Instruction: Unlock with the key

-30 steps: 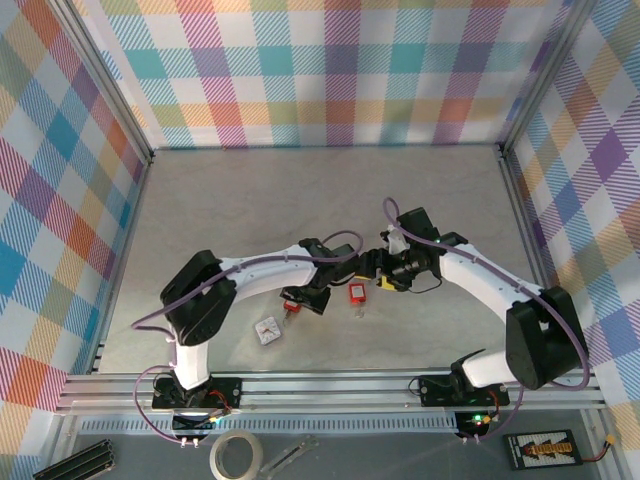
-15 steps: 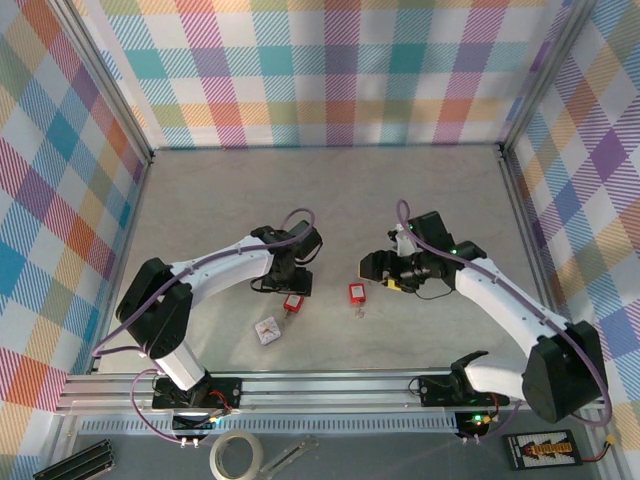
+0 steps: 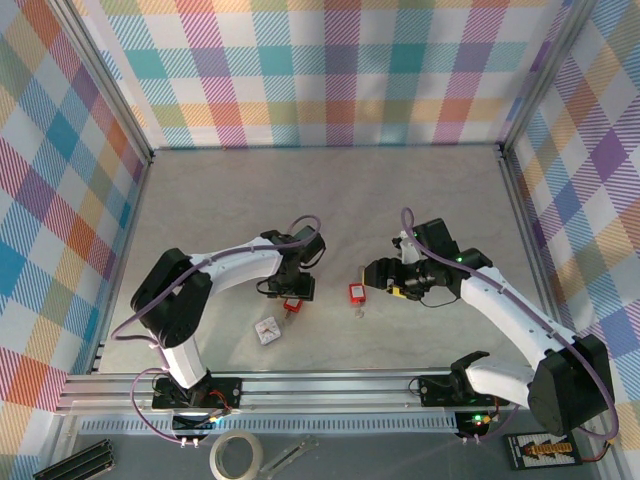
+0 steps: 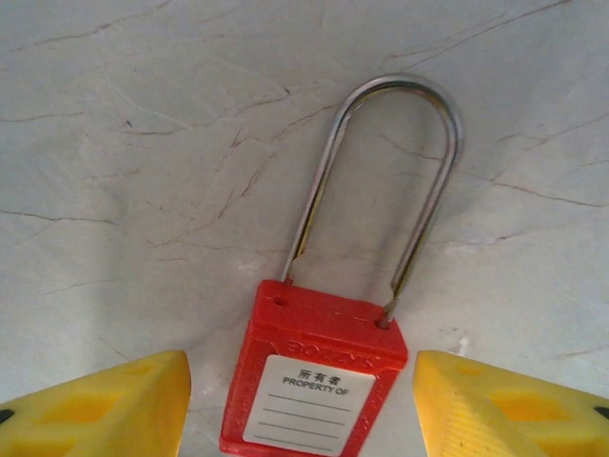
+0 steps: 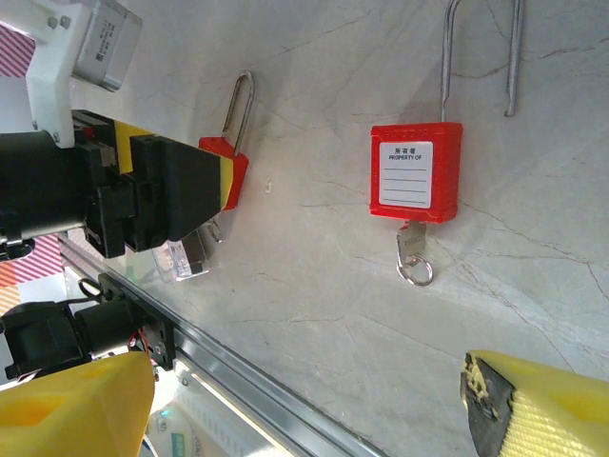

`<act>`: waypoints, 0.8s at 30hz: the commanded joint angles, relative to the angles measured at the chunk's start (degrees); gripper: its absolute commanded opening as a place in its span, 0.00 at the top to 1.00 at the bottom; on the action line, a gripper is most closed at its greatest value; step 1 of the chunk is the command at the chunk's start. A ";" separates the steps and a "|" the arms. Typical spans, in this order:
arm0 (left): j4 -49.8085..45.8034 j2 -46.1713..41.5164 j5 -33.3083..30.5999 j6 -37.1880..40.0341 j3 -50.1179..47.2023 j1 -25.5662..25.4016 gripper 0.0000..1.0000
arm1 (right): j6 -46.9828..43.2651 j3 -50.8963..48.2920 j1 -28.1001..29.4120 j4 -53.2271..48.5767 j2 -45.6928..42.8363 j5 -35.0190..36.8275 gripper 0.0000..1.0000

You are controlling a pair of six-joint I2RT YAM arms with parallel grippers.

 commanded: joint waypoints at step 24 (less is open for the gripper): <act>-9.21 -3.67 -3.95 4.99 5.66 -6.73 0.88 | 1.60 3.20 -0.66 5.58 7.74 -2.43 0.16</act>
